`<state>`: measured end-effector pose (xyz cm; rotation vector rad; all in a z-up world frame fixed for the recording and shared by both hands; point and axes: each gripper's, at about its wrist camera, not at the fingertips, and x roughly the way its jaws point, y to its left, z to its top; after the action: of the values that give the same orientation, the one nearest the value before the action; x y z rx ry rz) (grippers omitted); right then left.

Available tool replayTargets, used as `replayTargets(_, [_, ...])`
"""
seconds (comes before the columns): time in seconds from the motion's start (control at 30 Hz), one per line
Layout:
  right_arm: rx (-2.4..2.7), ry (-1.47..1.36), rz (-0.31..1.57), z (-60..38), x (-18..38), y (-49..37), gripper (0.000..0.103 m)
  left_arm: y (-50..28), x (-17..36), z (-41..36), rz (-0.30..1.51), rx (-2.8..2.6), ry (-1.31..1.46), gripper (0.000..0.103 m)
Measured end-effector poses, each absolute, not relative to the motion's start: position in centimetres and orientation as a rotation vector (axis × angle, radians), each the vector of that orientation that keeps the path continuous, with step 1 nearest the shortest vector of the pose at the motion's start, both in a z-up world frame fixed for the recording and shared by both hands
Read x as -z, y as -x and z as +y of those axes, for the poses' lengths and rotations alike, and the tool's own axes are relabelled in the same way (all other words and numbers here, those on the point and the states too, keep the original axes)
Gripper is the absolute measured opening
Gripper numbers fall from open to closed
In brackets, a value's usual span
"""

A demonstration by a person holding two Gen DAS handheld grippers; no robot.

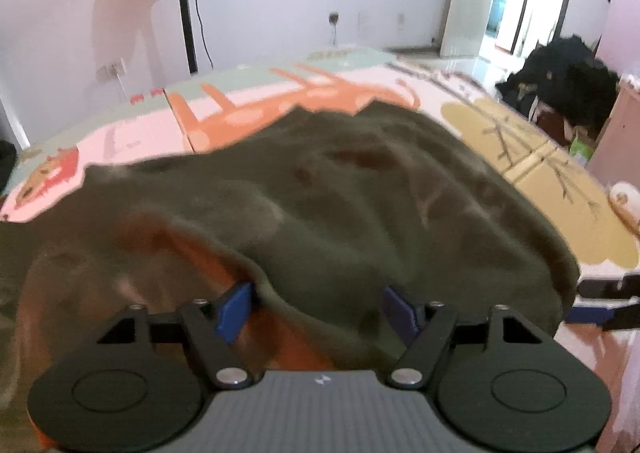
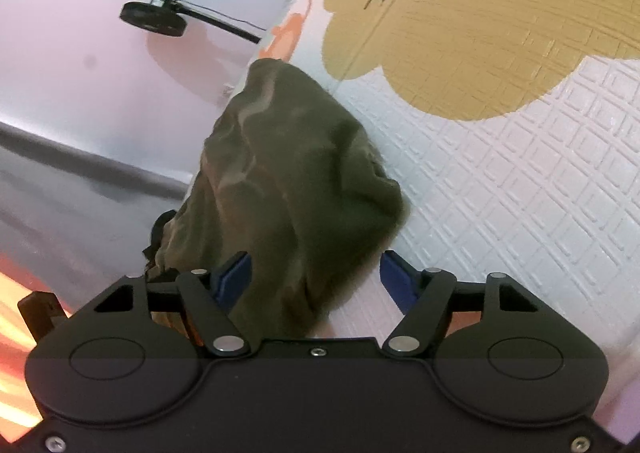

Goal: Fold clothes

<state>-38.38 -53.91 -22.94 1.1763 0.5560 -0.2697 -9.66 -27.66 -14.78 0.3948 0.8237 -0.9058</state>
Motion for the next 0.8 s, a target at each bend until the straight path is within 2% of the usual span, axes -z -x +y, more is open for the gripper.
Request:
replayTargets(0.03, [0.274,-1.172,0.551,-53.9,22.8,37.9,0.081,9.8,15.1,-28.0,0.823,0.906,-0.416,0.078])
replayTargets(0.13, [0.29,-1.128,0.552,-53.8,22.4,35.6,0.095,10.3,15.5,-28.6,0.815,0.902,-0.465,0.083])
replayTargets(0.23, [0.301,-1.054,0.56,-53.4,21.9,33.5,0.101,10.4,15.8,-28.8,0.818,0.905,-0.487,0.086])
replayTargets(0.37, [0.321,-0.984,0.57,-53.0,21.3,31.4,0.101,10.1,16.0,-28.8,0.837,0.909,-0.472,0.088])
replayTargets(0.57, [0.335,-0.953,0.594,-53.3,20.8,29.6,0.088,9.9,16.0,-28.7,0.848,0.913,-0.461,0.09])
replayTargets(0.67, [0.328,-0.982,0.591,-54.0,20.9,29.1,0.074,9.8,16.0,-28.8,0.856,0.913,-0.456,0.091])
replayTargets(0.7, [0.324,-0.974,0.592,-54.2,20.8,29.0,0.065,9.8,16.1,-28.8,0.859,0.913,-0.454,0.091])
replayTargets(0.73, [0.32,-0.965,0.593,-54.3,20.7,28.9,0.052,9.7,16.1,-28.9,0.862,0.913,-0.451,0.091])
replayTargets(0.8, [0.313,-0.947,0.594,-54.6,20.6,28.6,0.041,9.7,16.2,-28.9,0.863,0.914,-0.453,0.092])
